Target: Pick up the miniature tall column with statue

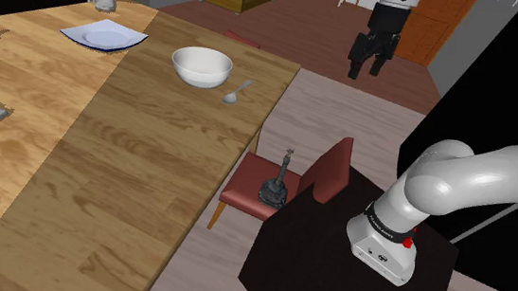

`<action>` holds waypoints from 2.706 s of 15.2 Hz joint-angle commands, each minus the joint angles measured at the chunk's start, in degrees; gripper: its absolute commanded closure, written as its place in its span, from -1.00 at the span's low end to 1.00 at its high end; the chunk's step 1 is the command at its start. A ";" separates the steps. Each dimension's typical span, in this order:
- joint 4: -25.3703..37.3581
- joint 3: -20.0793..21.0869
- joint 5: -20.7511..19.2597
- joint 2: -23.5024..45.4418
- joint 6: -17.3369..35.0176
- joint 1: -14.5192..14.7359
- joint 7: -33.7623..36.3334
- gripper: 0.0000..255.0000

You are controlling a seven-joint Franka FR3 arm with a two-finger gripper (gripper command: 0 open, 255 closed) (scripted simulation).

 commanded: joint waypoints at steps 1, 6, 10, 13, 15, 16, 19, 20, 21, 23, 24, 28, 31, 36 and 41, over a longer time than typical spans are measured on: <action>0.00 0.00 0.00 0.00 0.00 0.00 0.00 -1.00; -9.57 2.18 0.35 -0.22 10.59 0.71 1.77 -1.00; -15.99 3.99 0.60 1.47 19.65 1.37 3.29 -1.00; -20.01 5.42 0.70 4.02 26.91 1.82 4.53 -1.00; -22.26 6.41 0.68 6.39 31.97 2.07 5.45 -1.00; -23.25 6.92 0.63 7.79 34.58 2.17 5.94 -1.00; -25.62 8.50 0.21 12.84 42.63 2.30 7.61 -1.00; -26.20 9.06 -0.05 14.81 45.37 2.26 8.25 -1.00; -26.66 9.64 -0.40 16.92 48.14 2.17 8.95 -1.00; -27.26 10.86 -1.45 21.51 53.68 1.78 10.60 -1.00; -27.31 11.08 -1.70 22.36 54.64 1.69 10.93 -1.00; -28.32 11.46 -2.45 25.60 58.86 1.25 11.71 -1.00; -29.00 11.84 -3.42 28.79 62.68 0.71 12.61 -1.00; -29.02 11.88 -3.46 28.94 62.85 0.72 12.69 1.00; -29.04 11.84 -3.46 28.89 62.82 0.70 12.63 1.00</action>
